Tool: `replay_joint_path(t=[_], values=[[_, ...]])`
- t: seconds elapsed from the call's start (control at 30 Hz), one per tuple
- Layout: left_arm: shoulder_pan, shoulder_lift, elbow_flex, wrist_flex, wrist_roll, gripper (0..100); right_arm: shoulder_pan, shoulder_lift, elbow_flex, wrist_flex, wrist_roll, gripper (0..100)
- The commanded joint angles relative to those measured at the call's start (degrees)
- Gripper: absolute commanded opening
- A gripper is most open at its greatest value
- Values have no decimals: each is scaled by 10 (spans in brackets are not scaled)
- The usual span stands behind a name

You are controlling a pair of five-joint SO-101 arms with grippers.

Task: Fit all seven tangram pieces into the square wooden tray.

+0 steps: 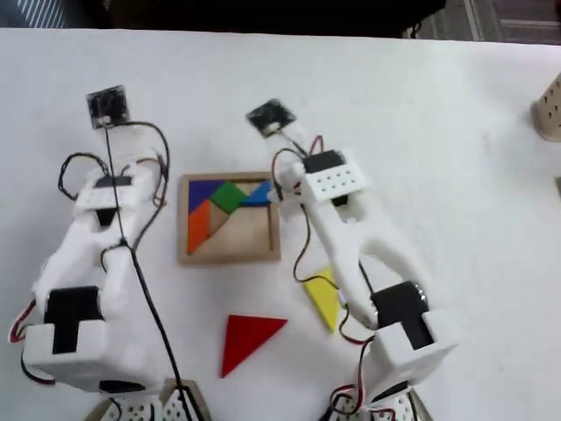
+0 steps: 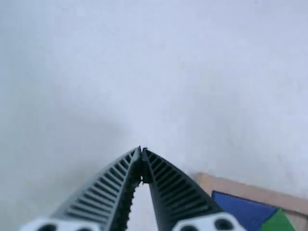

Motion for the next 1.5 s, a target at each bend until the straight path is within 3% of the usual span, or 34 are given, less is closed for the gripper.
replay_joint_path(t=[0.0, 0.33, 0.8, 1.03, 1.17, 1.47], values=[[-58, 37, -80, -7, 69, 24, -44, -7, -31, -2, 119, 255], [-90, 112, -174, 50, 87, 24, -73, 56, -45, -32, 413, 255], [-81, 112, -174, 54, 85, 24, -62, 267, -276, 43, 418, 247], [-81, 113, -174, 54, 84, 24, -51, 300, -360, 118, 411, 9], [-81, 113, -174, 54, 84, 24, -46, 301, -371, 130, 382, 60], [-80, 114, -174, 54, 84, 24, -36, 300, -375, 129, 378, 18]])
